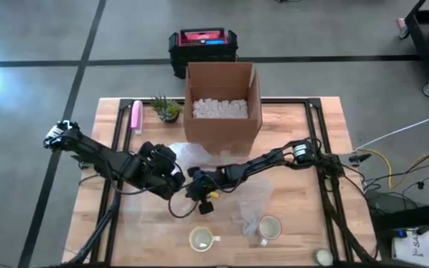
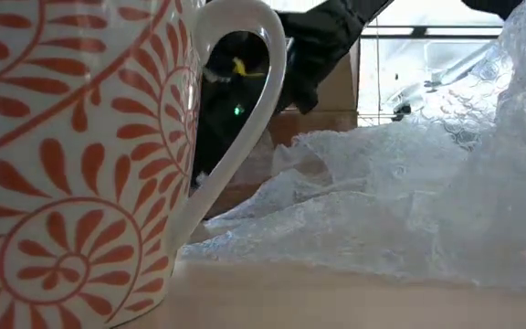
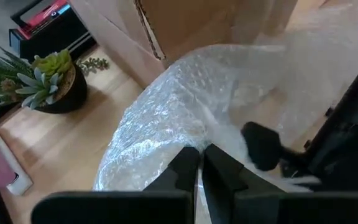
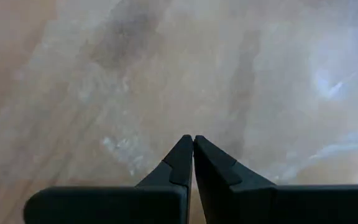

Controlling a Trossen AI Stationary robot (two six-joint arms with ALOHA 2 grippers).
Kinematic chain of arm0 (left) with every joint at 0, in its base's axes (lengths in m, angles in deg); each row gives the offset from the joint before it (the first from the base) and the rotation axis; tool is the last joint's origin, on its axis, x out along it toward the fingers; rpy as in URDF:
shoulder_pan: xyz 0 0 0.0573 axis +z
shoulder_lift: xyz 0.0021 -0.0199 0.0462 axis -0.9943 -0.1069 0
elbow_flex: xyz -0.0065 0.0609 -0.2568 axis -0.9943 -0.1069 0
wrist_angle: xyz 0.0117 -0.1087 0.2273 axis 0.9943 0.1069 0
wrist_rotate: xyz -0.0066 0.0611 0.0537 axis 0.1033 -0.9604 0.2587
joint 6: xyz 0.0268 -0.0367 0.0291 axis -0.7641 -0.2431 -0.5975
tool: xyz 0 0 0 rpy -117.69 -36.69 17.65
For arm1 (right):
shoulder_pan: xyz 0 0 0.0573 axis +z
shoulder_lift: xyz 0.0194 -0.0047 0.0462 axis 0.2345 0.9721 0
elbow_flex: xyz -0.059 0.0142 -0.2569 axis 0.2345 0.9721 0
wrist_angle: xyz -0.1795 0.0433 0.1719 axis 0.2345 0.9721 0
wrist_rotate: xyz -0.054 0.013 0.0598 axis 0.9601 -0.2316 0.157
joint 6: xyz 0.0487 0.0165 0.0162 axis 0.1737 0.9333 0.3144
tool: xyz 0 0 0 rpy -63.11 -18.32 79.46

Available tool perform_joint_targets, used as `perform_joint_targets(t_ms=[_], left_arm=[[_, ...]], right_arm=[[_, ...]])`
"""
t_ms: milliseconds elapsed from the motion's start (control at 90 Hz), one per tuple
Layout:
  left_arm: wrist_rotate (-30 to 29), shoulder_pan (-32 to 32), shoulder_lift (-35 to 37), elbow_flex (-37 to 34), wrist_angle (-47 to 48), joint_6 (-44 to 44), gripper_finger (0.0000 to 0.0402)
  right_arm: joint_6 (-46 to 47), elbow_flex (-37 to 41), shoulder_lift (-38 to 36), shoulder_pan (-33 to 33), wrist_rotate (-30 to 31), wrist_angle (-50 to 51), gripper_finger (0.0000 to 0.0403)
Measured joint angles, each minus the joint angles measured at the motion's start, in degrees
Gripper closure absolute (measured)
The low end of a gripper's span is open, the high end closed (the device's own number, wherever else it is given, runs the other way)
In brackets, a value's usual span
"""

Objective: Wrap mug
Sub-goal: Prepare the left bubble wrap

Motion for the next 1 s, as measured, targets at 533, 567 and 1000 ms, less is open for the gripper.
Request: perform_joint_targets(t_ms=[533,567,1000], left_arm=[[-2.3,-0.1,0.8,0.0,3.2,2.3,0.0401],[-2.2,0.0,0.8,0.0,4.1,2.5,0.0401],[2.4,-0.1,0.9,-0.2,10.8,2.4,0.0401]], right_arm=[[-2.8,0.0,-7.8,-0.4,3.1,29.2,0.0403],[-3.1,0.0,-8.4,-0.5,3.7,31.7,0.0403],[2.5,0.2,-9.9,-2.2,5.5,49.6,0.0403]])
